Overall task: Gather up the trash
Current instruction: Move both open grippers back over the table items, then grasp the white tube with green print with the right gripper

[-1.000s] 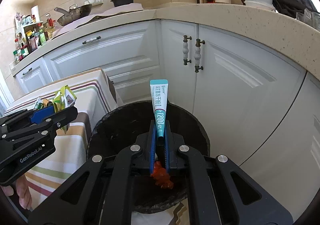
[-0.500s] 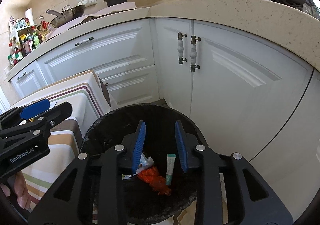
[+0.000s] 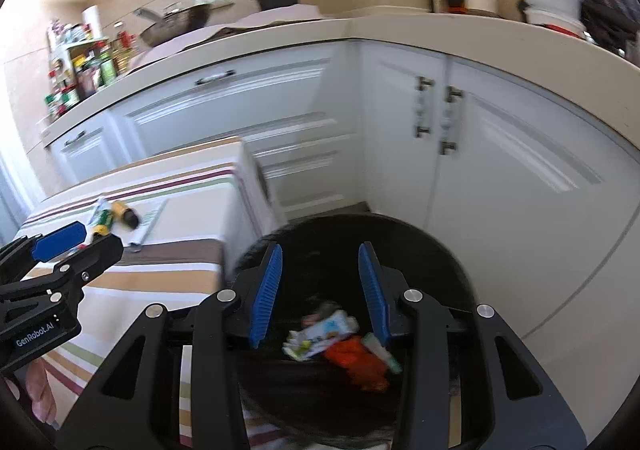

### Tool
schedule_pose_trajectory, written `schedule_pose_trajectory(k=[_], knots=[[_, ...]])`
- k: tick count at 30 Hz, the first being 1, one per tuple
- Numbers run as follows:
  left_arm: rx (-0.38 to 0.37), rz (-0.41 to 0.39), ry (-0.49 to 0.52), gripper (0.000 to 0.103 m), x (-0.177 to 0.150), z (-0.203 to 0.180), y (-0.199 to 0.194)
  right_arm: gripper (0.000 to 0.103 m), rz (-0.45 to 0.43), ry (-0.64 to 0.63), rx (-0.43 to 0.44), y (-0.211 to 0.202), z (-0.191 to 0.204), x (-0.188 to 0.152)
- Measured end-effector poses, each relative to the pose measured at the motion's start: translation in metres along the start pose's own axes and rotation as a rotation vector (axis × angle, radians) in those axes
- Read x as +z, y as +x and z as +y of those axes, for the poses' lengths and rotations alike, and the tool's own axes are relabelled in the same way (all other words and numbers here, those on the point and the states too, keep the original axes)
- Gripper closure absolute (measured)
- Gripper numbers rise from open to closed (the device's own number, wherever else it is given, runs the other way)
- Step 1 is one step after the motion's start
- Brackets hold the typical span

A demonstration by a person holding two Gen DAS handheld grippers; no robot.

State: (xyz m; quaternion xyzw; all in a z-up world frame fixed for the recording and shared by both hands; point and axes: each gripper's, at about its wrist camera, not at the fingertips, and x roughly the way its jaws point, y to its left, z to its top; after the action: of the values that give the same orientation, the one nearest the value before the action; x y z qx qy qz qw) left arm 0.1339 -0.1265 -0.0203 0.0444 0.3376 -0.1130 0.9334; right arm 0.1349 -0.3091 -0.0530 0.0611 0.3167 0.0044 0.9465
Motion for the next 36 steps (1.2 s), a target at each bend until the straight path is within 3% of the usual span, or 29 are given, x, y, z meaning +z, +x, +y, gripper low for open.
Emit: schedule_pose_trajectory(k=[10,18,28,36], knots=[[0.146,0.018,-0.119,0.034,-0.02,0.084,-0.016,0.064,0.035,-0.101,0.128,0.019,0.08,0.006],[0.226,0.025,-0.204,0.034,-0.033,0.141,-0.023,0.064,0.076,-0.163,0.181,0.04,0.128,0.01],[0.268,0.053,-0.268,0.032,-0.044,0.189,-0.017,0.064,0.153,-0.205,0.188,0.08,0.169,0.016],[0.253,0.072,-0.278,0.032,-0.044,0.201,-0.006,0.064,0.255,-0.227,0.163,0.112,0.181,0.021]])
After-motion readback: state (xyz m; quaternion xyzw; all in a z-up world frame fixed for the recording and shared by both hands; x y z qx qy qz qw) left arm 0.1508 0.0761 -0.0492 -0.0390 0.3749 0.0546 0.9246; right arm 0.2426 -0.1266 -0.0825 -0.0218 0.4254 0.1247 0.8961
